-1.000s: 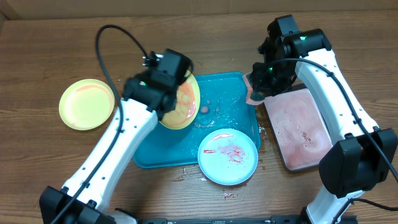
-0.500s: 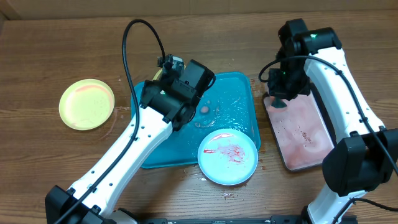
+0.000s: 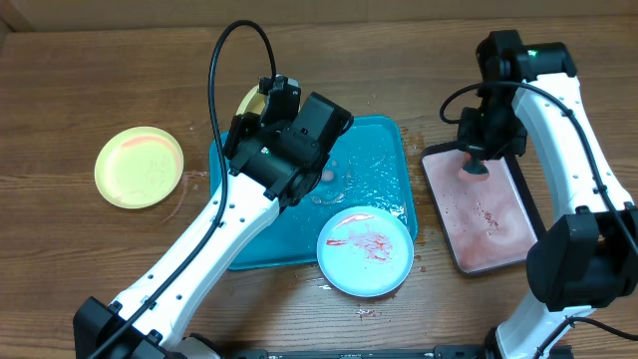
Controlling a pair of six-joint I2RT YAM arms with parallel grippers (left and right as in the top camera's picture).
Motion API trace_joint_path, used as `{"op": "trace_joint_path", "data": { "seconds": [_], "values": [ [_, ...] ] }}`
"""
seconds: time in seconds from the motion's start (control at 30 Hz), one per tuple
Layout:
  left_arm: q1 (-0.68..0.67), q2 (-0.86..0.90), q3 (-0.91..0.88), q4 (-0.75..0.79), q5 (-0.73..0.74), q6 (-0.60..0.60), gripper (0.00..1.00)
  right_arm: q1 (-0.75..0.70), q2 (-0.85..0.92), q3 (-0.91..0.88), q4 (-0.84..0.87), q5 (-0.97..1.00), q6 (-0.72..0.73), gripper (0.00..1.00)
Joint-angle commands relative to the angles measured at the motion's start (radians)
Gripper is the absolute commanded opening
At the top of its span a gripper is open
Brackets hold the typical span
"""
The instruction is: Clean dirty plates on tray and stack at the side
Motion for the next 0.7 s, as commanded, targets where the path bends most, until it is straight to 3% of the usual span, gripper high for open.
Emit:
{"op": "trace_joint_path", "data": {
  "seconds": [0.0,0.17,0.67],
  "values": [
    [-0.007,-0.021,0.003,0.064,-0.086,0.138,0.04,-0.023,-0.010,0.015,0.002,0.020,0.015,0.04],
    [-0.006,-0.020,0.003,0.151,-0.086,0.245,0.04,-0.039,-0.010,0.015,-0.002,0.023,0.016,0.04],
    [-0.005,-0.012,0.003,0.158,-0.108,0.281,0.04,-0.039,-0.010,-0.045,-0.003,0.077,0.057,0.04]
  ]
}}
